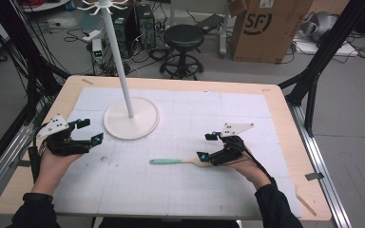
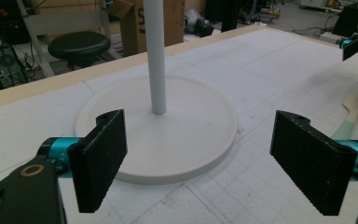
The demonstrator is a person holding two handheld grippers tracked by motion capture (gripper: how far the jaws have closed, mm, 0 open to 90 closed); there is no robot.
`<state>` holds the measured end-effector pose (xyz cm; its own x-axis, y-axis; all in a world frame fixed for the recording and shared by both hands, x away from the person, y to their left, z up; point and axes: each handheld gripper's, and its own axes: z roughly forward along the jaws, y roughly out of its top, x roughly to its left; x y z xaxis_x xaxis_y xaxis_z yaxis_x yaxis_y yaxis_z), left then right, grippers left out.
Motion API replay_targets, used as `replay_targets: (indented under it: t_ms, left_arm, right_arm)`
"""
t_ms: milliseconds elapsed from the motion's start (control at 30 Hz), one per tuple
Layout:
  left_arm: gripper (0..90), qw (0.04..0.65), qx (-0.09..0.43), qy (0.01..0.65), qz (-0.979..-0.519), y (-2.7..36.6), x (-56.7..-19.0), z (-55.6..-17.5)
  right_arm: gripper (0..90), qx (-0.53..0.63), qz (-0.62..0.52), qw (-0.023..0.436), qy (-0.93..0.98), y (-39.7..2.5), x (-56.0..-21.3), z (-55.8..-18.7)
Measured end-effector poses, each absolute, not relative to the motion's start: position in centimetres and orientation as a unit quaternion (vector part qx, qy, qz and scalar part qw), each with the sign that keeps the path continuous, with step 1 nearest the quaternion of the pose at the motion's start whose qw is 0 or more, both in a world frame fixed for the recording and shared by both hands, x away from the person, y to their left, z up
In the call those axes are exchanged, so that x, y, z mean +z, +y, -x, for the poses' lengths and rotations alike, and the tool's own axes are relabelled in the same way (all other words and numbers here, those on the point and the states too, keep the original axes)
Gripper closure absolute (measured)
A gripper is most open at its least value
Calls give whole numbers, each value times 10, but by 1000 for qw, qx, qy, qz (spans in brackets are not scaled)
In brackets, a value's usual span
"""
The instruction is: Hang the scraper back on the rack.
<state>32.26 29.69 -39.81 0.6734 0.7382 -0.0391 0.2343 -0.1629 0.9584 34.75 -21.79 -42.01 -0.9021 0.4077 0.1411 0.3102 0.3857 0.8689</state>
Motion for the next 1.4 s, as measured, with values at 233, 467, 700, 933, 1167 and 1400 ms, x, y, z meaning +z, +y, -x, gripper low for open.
replay_targets:
  t_ms: [233,467,700,933,1167,1400]
  left_arm:
    - [193,553,226,333,-729,298,-398,-322]
    - [193,551,223,332,-733,297,-399,-322]
    - [193,547,221,333,-736,297,-401,-322]
    - [194,547,220,332,-736,297,-401,-322]
    - [196,545,219,332,-738,297,-401,-322]
    - [196,543,217,331,-740,296,-402,-322]
  right_arm:
    - [157,480,-197,39,854,-195,-431,-348]
    - [238,453,-177,28,873,-179,-439,-347]
    - [383,427,-165,34,888,-171,-444,-346]
    - [508,418,-156,34,894,-167,-447,-347]
    - [606,407,-135,42,902,-165,-448,-346]
    - [719,396,-103,59,911,-161,-446,-340]
